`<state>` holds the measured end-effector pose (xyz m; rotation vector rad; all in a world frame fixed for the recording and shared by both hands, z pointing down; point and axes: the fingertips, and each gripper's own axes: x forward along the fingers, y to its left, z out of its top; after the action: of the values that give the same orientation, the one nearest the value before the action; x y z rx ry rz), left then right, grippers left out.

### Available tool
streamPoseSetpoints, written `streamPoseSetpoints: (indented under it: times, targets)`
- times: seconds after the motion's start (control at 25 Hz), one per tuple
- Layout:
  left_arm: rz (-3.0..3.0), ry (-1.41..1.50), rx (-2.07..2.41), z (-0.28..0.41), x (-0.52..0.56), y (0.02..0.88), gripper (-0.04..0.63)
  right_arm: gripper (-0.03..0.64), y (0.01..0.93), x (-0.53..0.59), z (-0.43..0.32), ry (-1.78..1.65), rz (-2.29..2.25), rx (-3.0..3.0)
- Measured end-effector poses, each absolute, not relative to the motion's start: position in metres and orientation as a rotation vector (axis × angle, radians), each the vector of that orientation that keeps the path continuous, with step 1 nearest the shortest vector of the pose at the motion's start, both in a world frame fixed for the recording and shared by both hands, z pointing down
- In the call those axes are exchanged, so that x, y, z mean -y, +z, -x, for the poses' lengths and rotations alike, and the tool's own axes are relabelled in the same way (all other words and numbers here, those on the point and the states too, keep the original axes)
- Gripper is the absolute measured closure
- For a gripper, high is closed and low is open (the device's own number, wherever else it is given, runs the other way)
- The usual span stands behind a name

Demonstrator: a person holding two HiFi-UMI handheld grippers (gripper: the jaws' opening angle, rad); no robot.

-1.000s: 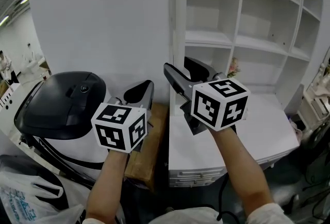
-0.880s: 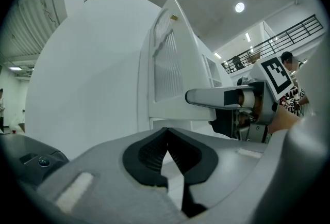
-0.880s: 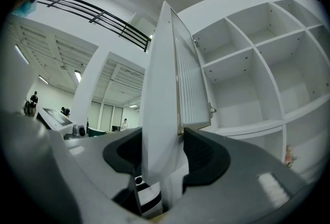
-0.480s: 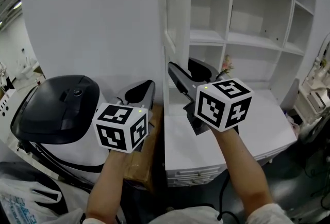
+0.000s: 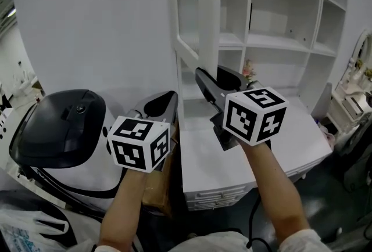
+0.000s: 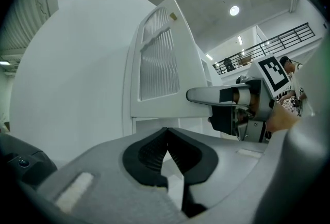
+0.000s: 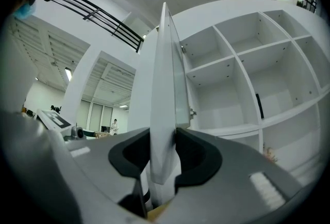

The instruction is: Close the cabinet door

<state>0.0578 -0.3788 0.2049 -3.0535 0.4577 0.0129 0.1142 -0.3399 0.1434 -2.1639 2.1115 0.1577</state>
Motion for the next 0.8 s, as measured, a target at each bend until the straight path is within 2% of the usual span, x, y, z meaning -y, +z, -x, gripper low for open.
streamPoseSetpoints:
  times: [0.32, 0.8]
  targets:
    - [3.056, 0.024, -0.417, -0.08, 0.372, 0.205, 0.6, 0.525, 0.143, 0.326, -0.147, 0.165, 2.2, -2.055]
    - [3.055, 0.017, -0.348, -0.121, 0.365, 0.207, 0.6, 0.537, 0.142, 0.318, -0.193, 0.171, 2.208, -2.016]
